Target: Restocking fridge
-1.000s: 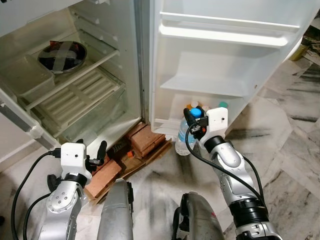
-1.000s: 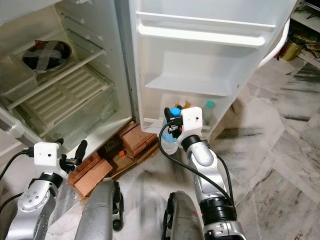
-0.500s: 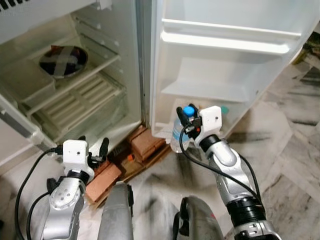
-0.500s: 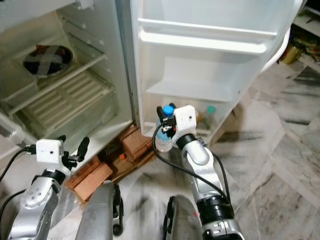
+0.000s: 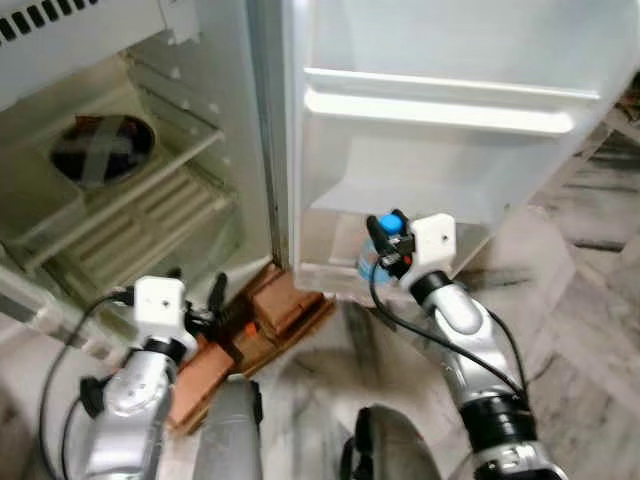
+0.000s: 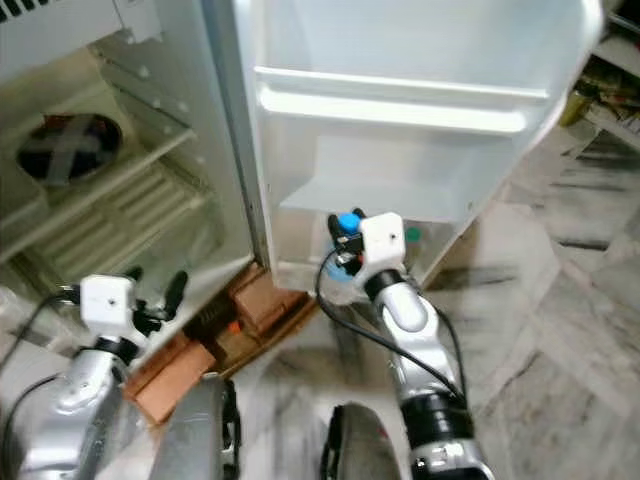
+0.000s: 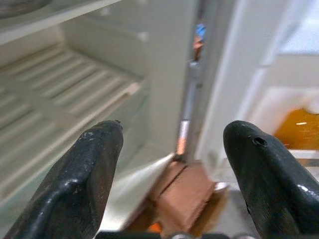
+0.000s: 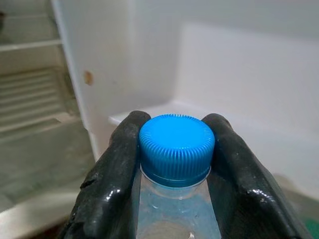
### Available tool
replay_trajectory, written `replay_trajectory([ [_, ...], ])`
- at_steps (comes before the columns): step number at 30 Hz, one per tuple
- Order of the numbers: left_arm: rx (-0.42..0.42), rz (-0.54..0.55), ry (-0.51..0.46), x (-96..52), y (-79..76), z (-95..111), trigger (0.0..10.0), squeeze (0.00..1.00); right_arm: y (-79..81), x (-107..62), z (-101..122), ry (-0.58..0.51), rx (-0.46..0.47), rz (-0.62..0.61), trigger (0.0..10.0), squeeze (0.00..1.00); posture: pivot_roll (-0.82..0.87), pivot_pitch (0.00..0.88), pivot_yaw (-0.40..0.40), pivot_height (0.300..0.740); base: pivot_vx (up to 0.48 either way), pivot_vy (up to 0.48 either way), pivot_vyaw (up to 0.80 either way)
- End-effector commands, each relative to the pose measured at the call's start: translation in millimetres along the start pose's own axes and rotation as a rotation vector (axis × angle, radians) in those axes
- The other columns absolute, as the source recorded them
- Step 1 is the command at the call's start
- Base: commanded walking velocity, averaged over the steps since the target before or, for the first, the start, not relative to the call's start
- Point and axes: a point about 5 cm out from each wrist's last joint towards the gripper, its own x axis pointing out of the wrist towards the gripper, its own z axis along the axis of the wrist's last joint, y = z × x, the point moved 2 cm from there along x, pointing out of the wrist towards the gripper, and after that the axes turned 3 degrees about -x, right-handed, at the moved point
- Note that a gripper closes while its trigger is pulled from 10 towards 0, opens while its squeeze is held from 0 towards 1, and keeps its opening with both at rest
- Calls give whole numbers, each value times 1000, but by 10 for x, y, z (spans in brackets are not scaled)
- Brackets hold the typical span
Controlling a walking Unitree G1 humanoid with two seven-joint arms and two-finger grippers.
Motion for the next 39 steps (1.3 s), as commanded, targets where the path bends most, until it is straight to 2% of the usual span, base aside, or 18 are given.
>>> replay_trajectory([
  [1, -5, 3, 6, -9, -3, -18, 10000, 0, 37, 7, 39, -22, -9, 13, 10000, 0, 112, 181, -32, 666, 424, 0, 0],
  [6, -7, 6, 12, -6, -7, -29, 10000, 0, 33, 8, 35, -22, -10, 14, 10000, 0, 112, 181, -33, 666, 365, 0, 0],
  [17, -18, 3, 24, -6, -20, -47, 10000, 0, 58, 6, 16, -13, 1, 31, 10000, 0, 112, 182, -33, 666, 0, 0, 0],
  [24, -12, 13, 27, -4, -3, -49, 10000, 0, 61, 4, 14, -15, 2, 32, 10000, 0, 112, 179, -33, 626, 0, 0, 0],
  [29, 52, -7, 11, 31, 16, 29, 10000, 0, 63, 15, 21, -17, 0, 35, 10000, 0, 117, 181, -36, 596, 0, 0, 0],
  [32, 75, -2, 19, 56, 113, 30, 10000, 0, 64, 24, 25, -21, 0, 36, 10000, 0, 117, 180, -34, 576, 0, 0, 0],
  [35, 66, 10, 21, 60, 172, 35, 10000, 0, 58, 37, 36, -25, 2, 31, 10000, 0, 116, 181, -33, 576, 0, 0, 0],
  [39, 60, 7, 16, 46, 148, 32, 10000, 0, 57, 23, 26, -22, -4, 31, 10000, 0, 116, 183, -33, 576, 0, 0, 0],
])
